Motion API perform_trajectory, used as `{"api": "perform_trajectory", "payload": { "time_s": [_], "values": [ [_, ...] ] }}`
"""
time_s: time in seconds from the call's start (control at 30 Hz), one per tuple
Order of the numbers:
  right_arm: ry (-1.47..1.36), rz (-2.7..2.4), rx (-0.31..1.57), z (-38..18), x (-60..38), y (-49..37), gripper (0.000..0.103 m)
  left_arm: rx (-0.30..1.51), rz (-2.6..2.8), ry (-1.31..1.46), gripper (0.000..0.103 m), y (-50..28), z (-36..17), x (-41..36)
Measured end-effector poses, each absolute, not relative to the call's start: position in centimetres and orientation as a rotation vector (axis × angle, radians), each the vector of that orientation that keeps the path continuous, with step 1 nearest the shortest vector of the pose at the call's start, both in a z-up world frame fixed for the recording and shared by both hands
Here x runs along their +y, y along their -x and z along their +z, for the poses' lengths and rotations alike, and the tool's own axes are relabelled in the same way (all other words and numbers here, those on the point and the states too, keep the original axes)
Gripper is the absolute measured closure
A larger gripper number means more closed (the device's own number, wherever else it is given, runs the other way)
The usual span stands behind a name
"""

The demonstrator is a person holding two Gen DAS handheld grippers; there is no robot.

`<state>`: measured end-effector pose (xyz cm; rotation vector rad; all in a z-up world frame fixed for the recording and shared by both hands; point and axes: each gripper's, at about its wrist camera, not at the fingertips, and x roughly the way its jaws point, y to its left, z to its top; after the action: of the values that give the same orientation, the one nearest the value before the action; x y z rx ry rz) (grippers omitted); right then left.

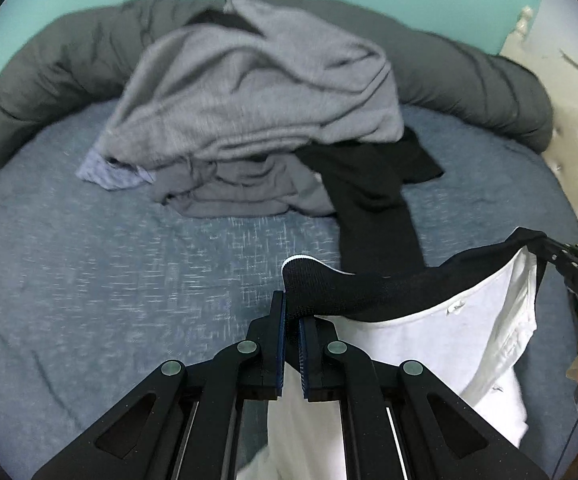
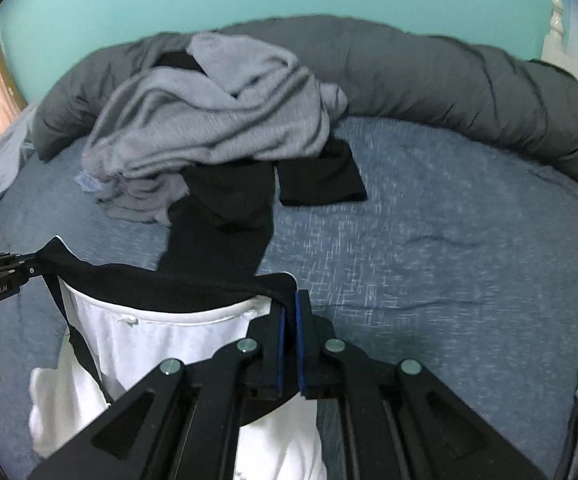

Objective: Fold clothes
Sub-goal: 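Lower the shirt onto the bed with both grippers and open them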

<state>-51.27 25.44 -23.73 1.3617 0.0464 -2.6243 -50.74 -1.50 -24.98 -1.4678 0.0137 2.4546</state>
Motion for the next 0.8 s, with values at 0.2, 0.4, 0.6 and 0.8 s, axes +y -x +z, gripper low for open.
{"api": "perform_trajectory", "payload": {
  "time_s": [0.2, 0.4, 0.6, 0.8],
  "values": [
    [-1.416, -2.596, 0.020, -28.6, 26.5, 54.1, 0.099, 0.000, 2.410, 1.502, 0.097, 53.3, -29.6, -0.8],
    [-1.447, -2.568, 0.024, -31.9, 26.5, 55.6, 0.099, -0.023, 2.383, 1.525, 0.097, 54.9, -33.2, -0.8],
    [-1.377, -2.528, -0.009, -32.3, 25.8, 55.4, 0.094, -0.145, 2.363, 1.511, 0.092, 55.5, -34.5, -1.7],
    [-1.285, -2.588, -0.090, -29.2, 26.9, 53.4, 0.050, -0.210, 2.396, 1.440, 0.052, 54.0, -31.8, -3.6]
  ]
}}
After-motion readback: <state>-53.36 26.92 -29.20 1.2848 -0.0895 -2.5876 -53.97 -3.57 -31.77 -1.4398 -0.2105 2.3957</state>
